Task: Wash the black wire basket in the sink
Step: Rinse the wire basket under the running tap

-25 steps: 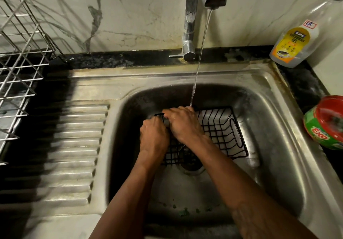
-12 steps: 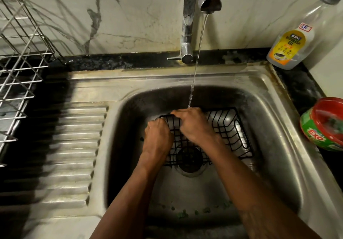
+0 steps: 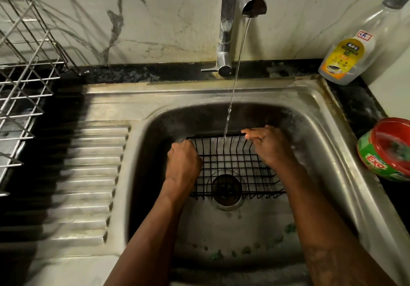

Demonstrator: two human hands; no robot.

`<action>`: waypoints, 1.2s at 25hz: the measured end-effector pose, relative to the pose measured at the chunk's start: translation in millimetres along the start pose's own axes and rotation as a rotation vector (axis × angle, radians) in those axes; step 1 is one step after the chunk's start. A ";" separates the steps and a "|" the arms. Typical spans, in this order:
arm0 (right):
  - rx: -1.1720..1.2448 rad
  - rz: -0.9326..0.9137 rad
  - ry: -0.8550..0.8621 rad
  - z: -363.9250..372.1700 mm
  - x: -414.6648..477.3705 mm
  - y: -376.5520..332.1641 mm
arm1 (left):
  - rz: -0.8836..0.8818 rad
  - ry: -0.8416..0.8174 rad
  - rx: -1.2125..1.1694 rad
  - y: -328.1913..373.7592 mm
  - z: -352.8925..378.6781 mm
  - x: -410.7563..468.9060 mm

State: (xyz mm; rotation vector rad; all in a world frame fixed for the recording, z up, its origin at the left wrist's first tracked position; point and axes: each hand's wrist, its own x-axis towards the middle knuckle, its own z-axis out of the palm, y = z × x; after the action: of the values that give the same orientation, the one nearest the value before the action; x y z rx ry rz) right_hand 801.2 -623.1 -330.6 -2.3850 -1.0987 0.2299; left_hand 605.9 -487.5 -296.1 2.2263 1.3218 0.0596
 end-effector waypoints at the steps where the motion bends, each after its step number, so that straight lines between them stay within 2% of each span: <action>1: -0.008 -0.028 0.003 9.8 3.5 -10.5 | 0.013 -0.007 0.005 2.1 1.6 -0.8; 6: 0.213 -0.195 -0.173 51.0 1.6 -93.8 | 0.225 -0.044 -0.001 8.4 13.5 -1.9; 8: 0.155 -0.215 -0.145 48.1 -2.6 -91.9 | 0.197 -0.015 0.013 5.4 13.7 -0.4; 13: 0.138 0.013 -0.091 9.5 -5.3 -20.0 | 0.006 0.005 -0.013 0.9 6.0 1.5; 16: 0.167 -0.116 0.073 7.7 -5.6 -19.4 | -0.009 0.008 -0.030 -1.2 2.6 2.5; 18: 0.191 -0.212 0.064 23.0 0.8 -48.1 | -0.008 -0.015 -0.031 -1.1 6.5 6.8; 21: 0.293 -0.085 -0.214 47.7 11.2 -88.6 | 0.009 -0.073 -0.086 -1.2 13.8 9.6; 23: 0.334 0.008 -0.323 60.7 14.0 -90.3 | 0.012 -0.100 -0.094 -3.2 15.9 11.9; 25: 0.330 0.107 -0.374 57.2 14.9 -76.1 | -0.033 -0.084 -0.089 -6.5 14.3 14.6; 27: 0.226 0.198 -0.407 36.8 14.1 -49.6 | -0.077 -0.069 -0.091 -10.3 15.1 17.0; 30: 0.157 0.300 -0.339 0.6 13.0 -10.0 | -0.075 -0.087 -0.097 -12.4 18.4 18.6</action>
State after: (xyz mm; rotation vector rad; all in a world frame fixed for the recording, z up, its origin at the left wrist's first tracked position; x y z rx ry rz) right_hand 802.9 -607.7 -325.4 -2.4126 -0.8175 0.8189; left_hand 611.2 -475.4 -321.9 2.0732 1.3255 -0.0007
